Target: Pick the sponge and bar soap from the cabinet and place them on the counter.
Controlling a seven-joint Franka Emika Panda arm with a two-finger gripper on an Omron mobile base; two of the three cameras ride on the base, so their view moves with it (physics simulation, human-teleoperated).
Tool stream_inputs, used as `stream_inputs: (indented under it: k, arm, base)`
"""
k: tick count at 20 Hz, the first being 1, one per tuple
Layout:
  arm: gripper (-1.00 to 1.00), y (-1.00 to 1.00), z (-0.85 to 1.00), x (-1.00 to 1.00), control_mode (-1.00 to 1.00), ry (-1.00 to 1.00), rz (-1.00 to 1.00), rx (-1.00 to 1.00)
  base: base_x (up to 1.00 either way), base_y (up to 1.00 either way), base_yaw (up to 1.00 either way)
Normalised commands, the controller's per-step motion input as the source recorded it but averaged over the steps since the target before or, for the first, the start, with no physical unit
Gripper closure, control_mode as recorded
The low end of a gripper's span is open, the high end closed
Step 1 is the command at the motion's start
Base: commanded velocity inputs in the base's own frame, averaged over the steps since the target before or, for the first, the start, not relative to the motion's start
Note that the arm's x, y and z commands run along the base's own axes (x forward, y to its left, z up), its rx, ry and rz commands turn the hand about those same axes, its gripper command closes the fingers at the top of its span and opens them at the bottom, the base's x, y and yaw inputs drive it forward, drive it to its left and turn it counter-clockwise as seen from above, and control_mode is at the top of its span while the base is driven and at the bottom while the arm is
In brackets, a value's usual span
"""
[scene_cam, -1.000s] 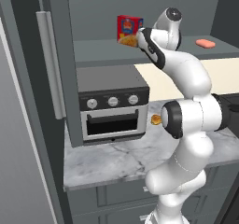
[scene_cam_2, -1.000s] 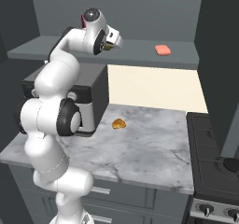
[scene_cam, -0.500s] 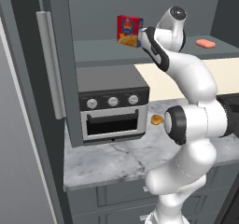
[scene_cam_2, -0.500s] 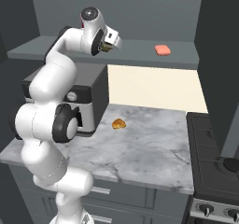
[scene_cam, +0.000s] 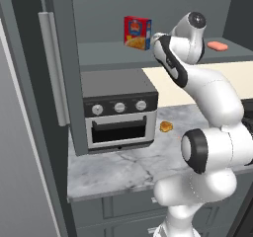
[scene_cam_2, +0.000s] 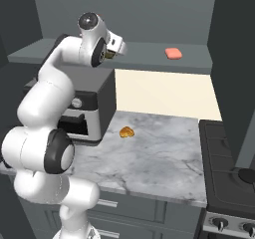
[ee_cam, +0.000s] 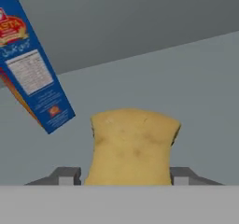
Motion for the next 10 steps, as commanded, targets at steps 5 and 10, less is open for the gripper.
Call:
stream_inputs:
  k: [5,10]
  arm:
    - [1.0,0.0,0.05,-0.59,-1.0,-0.04,0.0,-0.03]
    - [1.0,0.0,0.06,-0.61,-1.0,0.0,0.0,-0.01]
  base:
    - [0.0,0.0,0.0]
    - [0.0,0.0,0.0]
